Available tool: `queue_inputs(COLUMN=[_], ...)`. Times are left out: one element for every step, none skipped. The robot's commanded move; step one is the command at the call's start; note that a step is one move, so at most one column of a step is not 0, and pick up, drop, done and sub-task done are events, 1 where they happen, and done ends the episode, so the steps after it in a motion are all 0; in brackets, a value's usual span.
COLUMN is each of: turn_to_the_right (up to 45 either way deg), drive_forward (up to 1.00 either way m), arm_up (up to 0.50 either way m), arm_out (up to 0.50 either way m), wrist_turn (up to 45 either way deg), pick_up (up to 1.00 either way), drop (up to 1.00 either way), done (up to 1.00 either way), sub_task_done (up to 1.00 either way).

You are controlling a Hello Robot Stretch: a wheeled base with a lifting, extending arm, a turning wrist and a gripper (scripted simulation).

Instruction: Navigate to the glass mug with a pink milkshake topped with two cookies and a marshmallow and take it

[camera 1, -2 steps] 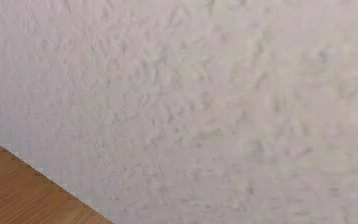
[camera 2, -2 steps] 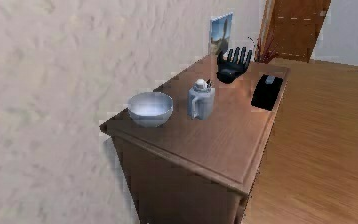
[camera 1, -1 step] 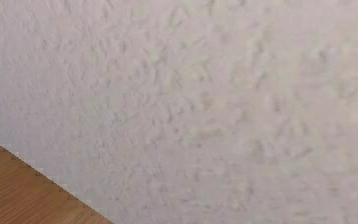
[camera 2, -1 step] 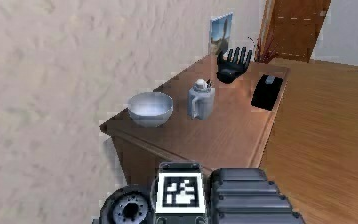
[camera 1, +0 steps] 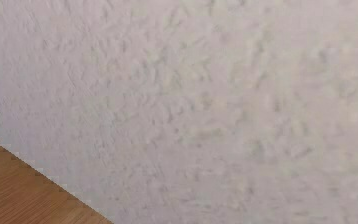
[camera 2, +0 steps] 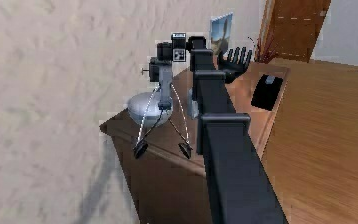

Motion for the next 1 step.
queue_inputs(turn_to_the_right=[0.0], drive_forward=[0.0], arm_up=[0.0], arm_out=[0.0], wrist_turn=[45.0], pick_up=[0.0], drop=[0.0], done=[0.0], sub_task_done=[0.0])
